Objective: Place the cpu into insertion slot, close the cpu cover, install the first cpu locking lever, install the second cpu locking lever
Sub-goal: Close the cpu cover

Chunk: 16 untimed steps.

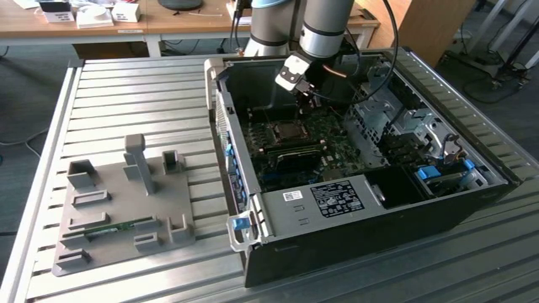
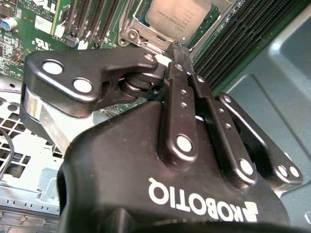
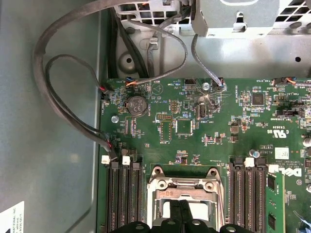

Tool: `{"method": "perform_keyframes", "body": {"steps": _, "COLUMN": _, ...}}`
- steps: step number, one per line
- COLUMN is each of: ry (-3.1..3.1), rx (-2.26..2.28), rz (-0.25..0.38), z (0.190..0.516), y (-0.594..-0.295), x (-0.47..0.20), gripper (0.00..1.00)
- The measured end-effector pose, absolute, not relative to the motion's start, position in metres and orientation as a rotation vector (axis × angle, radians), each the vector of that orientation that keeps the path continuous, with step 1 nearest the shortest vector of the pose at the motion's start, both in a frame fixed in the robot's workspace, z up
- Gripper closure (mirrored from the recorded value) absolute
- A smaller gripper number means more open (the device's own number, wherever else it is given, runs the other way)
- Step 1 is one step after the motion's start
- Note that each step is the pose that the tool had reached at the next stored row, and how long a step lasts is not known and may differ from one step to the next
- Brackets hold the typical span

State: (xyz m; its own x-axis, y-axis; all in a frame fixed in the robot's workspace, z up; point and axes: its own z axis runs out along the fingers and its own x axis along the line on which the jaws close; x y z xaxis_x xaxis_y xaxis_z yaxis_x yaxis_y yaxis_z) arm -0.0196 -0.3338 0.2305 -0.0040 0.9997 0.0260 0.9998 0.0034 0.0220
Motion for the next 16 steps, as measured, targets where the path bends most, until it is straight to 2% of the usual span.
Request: {"method": "perform_keyframes", "body": {"steps": 16, "ry": -2.239, "rx": -2.198, "rz": -0.053, "z": 0.2305, "y": -0.3338, "x": -0.0196, "gripper": 0.89}}
